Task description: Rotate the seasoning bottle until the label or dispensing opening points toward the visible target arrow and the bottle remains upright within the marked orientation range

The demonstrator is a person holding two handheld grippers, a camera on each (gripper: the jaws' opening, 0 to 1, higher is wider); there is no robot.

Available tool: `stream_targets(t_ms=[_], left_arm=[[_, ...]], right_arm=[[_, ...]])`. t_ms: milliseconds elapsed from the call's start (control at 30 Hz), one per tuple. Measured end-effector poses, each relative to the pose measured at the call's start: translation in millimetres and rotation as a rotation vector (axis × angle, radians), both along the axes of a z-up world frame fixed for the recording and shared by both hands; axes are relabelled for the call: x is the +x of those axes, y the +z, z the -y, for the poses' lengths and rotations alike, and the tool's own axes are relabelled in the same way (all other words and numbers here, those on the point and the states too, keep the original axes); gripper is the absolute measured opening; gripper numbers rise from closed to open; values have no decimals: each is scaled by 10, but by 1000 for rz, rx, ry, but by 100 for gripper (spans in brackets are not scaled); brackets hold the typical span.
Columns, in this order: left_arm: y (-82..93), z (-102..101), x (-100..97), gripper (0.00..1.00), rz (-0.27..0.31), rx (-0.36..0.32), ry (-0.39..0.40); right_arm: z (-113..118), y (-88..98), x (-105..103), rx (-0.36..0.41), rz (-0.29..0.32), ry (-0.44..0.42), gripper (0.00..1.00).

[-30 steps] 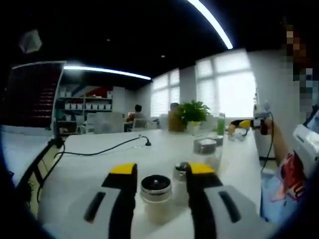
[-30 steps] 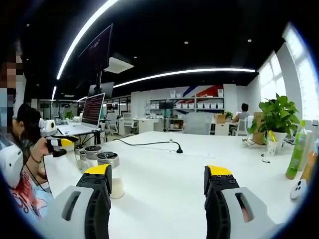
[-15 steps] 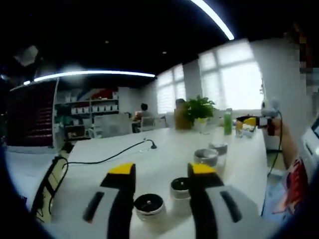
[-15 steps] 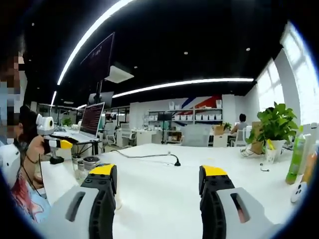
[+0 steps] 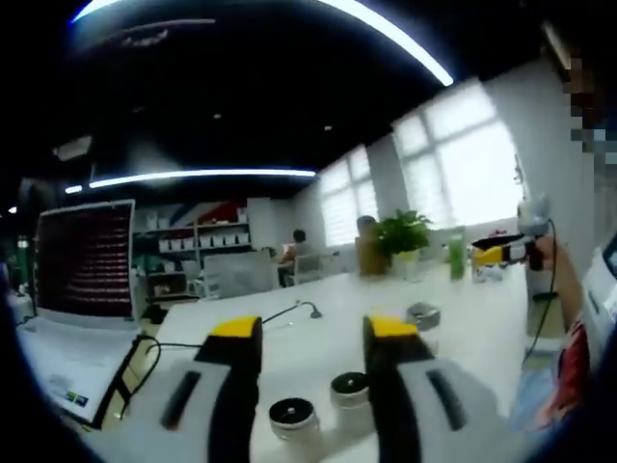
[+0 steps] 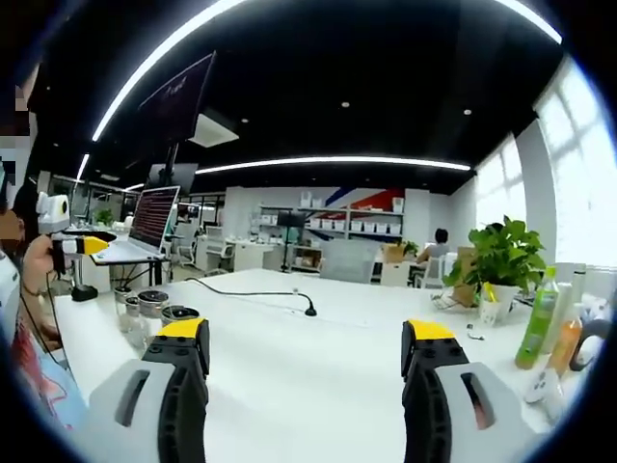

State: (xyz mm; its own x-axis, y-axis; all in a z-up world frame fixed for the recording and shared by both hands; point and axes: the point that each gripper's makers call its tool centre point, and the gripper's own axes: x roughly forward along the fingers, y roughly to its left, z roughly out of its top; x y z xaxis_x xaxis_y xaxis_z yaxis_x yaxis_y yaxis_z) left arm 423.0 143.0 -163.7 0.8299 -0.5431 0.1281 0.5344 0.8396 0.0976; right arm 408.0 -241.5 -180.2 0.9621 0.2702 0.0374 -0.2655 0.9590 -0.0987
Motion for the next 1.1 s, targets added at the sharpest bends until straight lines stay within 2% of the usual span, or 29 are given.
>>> stream_targets(t_ms=[67,133,167,233,267,333,467,567,667,767,900,1033,1100], left_arm=[[12,-55,-37,55,-14,-6,14],[-29,-105,-55,65,-57,-6,31],[-68,-144,-51,68,-79,17,52],[-121,-202,-9,67,-80,90,87],[-153,-219,5,66,-101,89,93],[-178,-261,9,69,-141,44,101],[-154,-323,-27,76,-140,39,117],[-131,-364,-76,86,-143,28,136],[-70,-354,-204,84,-121,32,123],[45,-397,-310,89,-84,-20,136],[44,-480,-317,95,-98,-36,171],[31,-503,-289,93,-104,-12,180],[40,-485,-289,94,-105,-25,170]], right_arm=[[60,56,-54,-15,14,-17,84],[164,132,-115,-22,42,-50,85],[221,156,-140,-19,47,-70,84],[340,166,-179,-37,35,-131,81],[375,168,-198,-70,30,-152,81],[371,176,-221,-78,22,-153,87],[318,206,-238,-22,25,-115,88],[266,200,-236,-2,20,-88,90],[245,265,-272,25,53,-81,97],[283,374,-321,37,104,-109,98],[283,462,-364,61,134,-100,99],[219,528,-409,52,155,-82,99],[169,552,-442,45,157,-68,99]])
